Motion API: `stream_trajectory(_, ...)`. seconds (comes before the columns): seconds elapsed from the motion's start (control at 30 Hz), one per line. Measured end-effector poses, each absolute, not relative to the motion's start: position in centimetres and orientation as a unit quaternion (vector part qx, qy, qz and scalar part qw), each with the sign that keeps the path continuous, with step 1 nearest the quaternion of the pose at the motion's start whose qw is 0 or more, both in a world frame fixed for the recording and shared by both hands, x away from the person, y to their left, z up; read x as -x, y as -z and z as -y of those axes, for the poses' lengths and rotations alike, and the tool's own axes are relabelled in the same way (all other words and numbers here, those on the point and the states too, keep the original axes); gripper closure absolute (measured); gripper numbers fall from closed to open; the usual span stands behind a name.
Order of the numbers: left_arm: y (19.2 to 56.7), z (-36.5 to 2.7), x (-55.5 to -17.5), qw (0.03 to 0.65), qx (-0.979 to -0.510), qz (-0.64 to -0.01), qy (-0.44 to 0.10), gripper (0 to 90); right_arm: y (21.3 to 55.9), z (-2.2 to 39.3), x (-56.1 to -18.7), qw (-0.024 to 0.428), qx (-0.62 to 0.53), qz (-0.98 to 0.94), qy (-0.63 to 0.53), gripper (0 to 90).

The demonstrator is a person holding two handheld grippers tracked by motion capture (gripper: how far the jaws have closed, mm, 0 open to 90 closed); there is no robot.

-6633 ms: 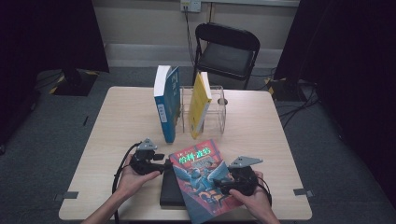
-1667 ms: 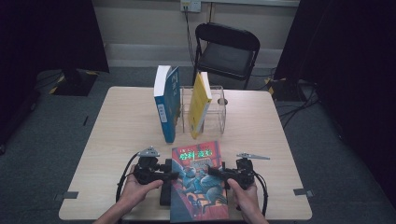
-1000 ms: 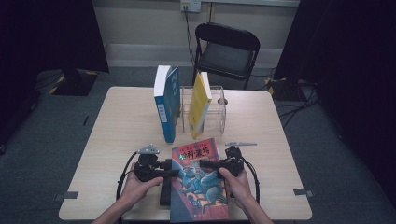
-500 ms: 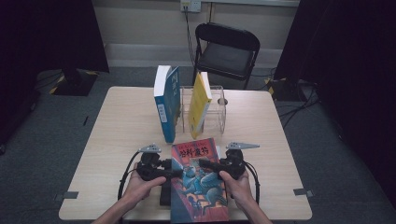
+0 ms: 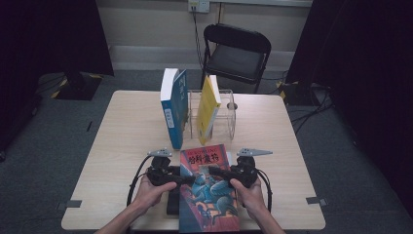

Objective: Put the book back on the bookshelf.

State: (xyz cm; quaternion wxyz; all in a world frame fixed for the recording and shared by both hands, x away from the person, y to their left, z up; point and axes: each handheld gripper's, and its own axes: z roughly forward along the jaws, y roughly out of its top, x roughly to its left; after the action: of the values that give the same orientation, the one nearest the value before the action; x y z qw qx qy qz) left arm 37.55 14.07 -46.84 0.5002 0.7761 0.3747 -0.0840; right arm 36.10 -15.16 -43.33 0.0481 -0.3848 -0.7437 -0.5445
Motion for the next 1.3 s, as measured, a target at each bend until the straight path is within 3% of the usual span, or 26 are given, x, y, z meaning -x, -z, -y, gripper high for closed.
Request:
stream_trajectory(0.13,47.0,-14.5,-37.9,0.503,-0.768,-0.380,0.115,34.4,43.2,15.0,-36.0,0.044,0.379,0.747,0.545,83.8)
stream_trajectory(0.4,46.2,-14.6,-37.4,0.520,-0.765,-0.364,0.111,37.7,42.6,15.1,-35.7,0.042,0.369,0.745,0.554,84.3)
stream_trajectory(0.6,45.2,-14.7,-37.3,0.548,-0.751,-0.348,0.124,51.4,42.0,15.5,-35.5,0.036,0.367,0.740,0.562,84.4)
stream_trajectory(0.87,43.9,-14.4,-37.1,0.553,-0.752,-0.342,0.107,61.9,41.2,15.4,-35.3,0.012,0.359,0.756,0.548,83.3)
stream_trajectory(1.3,40.0,-14.1,-37.6,0.572,-0.753,-0.321,0.047,65.9,38.3,15.6,-35.7,-0.023,0.349,0.742,0.571,83.5)
